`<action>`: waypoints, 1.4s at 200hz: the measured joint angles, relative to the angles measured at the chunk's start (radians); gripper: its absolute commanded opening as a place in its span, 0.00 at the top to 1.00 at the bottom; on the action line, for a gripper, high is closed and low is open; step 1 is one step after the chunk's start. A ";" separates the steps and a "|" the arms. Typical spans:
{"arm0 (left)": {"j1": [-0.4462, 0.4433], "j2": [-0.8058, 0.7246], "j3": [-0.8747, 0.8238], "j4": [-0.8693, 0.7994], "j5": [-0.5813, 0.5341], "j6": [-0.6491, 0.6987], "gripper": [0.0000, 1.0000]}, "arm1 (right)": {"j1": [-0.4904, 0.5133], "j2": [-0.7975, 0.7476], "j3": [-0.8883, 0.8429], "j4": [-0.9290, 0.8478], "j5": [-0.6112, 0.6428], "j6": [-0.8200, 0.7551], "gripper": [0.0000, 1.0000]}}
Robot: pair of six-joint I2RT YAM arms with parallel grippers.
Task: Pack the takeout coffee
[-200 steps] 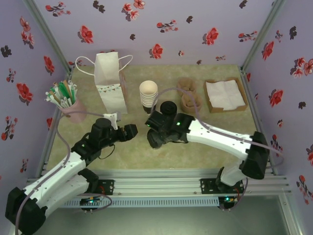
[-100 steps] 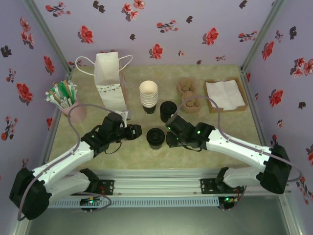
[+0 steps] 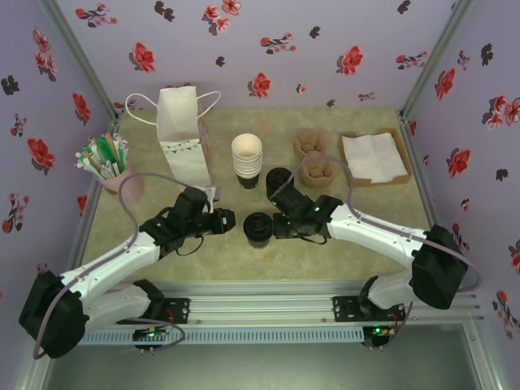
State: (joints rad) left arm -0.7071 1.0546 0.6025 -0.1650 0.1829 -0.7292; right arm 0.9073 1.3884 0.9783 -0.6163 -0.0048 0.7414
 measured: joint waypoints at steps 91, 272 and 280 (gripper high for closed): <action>0.000 -0.001 -0.002 -0.001 0.000 0.000 0.74 | -0.063 0.097 0.091 0.018 -0.052 -0.077 0.79; -0.036 -0.021 0.143 -0.108 -0.007 0.030 0.60 | -0.057 -0.178 -0.113 0.208 -0.124 0.160 1.00; -0.041 -0.008 0.151 -0.113 -0.007 0.034 0.60 | -0.047 -0.186 -0.134 0.232 -0.128 0.186 1.00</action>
State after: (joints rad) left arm -0.7479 1.0462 0.7536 -0.2775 0.1757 -0.6952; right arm 0.8604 1.2022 0.8444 -0.3843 -0.1326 0.9272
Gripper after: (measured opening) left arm 0.400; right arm 0.058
